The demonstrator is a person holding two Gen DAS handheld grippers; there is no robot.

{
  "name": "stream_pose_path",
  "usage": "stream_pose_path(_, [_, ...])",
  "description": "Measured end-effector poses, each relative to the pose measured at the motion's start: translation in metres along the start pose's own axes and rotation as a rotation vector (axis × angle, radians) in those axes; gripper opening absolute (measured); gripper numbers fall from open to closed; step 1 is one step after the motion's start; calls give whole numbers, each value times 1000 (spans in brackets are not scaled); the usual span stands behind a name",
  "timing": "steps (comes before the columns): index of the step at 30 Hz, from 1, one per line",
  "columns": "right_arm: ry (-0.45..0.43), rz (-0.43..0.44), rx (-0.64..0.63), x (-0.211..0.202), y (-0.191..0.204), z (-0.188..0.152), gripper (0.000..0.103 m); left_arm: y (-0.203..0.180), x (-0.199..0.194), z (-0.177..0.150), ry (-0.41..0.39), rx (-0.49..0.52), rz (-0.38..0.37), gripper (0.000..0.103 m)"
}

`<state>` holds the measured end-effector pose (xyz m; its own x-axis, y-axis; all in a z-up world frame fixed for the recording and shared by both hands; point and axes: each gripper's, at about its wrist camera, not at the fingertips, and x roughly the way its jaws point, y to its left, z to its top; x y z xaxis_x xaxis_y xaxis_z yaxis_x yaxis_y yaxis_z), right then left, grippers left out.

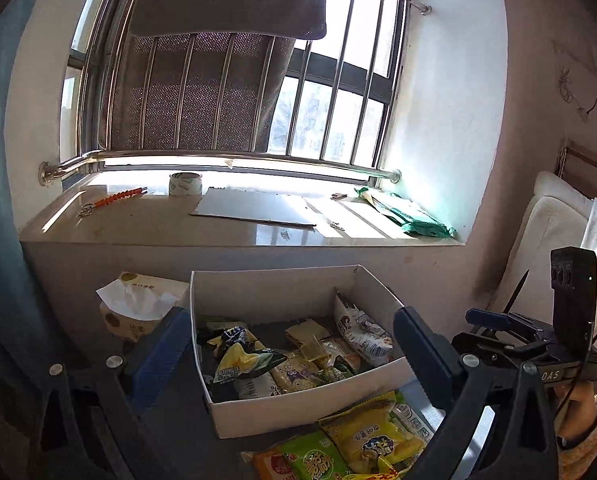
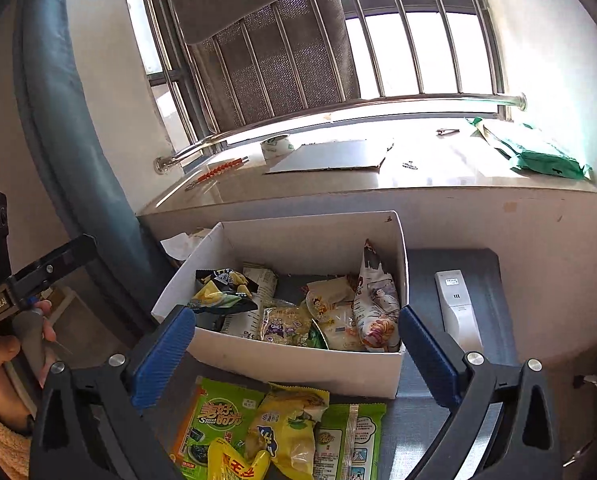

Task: Organize snacks
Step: 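Carry both items into the white box and open both tools, then withdraw both tools from the box toward the remaining snacks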

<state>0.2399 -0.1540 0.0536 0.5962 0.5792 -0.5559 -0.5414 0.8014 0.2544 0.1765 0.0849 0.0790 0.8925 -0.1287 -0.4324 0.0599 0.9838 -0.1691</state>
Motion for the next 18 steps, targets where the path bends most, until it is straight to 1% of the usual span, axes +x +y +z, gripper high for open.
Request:
stream_pose_path(2, [-8, 28, -29, -20, 9, -14, 103, -10, -20, -10, -10, 34, 11, 103])
stream_pose_path(5, [-6, 52, -66, -48, 21, -40, 103, -25, -46, -31, 3, 72, -23, 103])
stream_pose_path(7, [-14, 69, -86, -66, 28, -58, 103, -33, -61, -48, 0, 79, -20, 103])
stream_pose_path(10, [-30, 63, -107, -88, 37, -88, 103, -44, -78, -78, 19, 89, -33, 103])
stream_pose_path(12, [-27, 69, -94, -100, 41, -109, 103, -49, -88, -100, 38, 64, -33, 103])
stream_pose_path(14, [-24, 63, -50, -110, 41, -133, 103, -48, -98, -126, 42, 5, -43, 103])
stream_pose_path(16, [-24, 41, -4, -117, 39, -161, 103, -42, -105, -154, 65, -56, -45, 103])
stream_pose_path(18, [17, 15, 11, -116, 37, -185, 103, -36, -107, -177, 92, -109, -26, 103])
